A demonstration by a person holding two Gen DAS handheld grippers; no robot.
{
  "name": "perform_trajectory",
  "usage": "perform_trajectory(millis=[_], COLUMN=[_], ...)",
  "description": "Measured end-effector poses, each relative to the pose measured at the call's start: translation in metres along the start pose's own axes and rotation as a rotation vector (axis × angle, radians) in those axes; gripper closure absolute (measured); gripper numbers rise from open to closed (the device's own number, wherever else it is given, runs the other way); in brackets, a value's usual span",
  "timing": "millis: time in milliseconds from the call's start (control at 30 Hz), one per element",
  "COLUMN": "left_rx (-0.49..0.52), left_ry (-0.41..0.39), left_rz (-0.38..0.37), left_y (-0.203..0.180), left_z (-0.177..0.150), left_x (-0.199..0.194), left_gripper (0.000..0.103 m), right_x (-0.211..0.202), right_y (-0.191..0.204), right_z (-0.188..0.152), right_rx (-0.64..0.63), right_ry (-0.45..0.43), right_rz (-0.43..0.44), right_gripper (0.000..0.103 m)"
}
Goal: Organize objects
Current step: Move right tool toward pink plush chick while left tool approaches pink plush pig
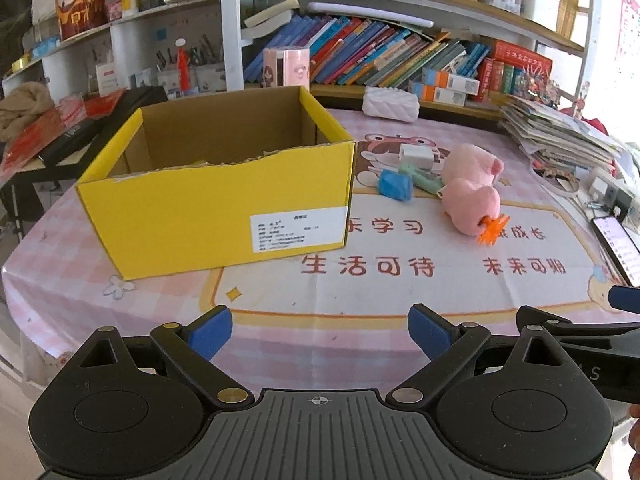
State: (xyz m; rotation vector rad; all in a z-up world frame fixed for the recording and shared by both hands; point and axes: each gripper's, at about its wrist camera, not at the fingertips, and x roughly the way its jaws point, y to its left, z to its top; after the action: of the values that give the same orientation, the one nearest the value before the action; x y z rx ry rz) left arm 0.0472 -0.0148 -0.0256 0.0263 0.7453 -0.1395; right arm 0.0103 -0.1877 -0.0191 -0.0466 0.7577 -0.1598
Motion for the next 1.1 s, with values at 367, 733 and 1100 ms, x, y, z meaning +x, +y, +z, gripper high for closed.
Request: perform_trajectory(millis=[367, 733, 1100], left_rx=[-0.025, -0.018, -0.020], left_ry=[-0.011, -0.024, -0.021], left_rz=[0.033, 0.044, 0.059], left_y=[-0.021, -0.052, -0.077], left_z=[0.025, 0.042, 0.050], left_x=[0.026, 0.048, 0.061], left_gripper=[0.007, 0.007, 0.007], right_x=[0.036, 0.066, 0.089], right_y=[-0.017, -0.045, -0.069], right_z=[0.033, 0.060, 0.073], right_rx=[-0.042, -0.049, -0.054], right_ry=[-0.009, -0.031, -0.039], right_rz=[0.044, 0.096, 0.162], right_gripper=[0.003, 0.005, 0.010])
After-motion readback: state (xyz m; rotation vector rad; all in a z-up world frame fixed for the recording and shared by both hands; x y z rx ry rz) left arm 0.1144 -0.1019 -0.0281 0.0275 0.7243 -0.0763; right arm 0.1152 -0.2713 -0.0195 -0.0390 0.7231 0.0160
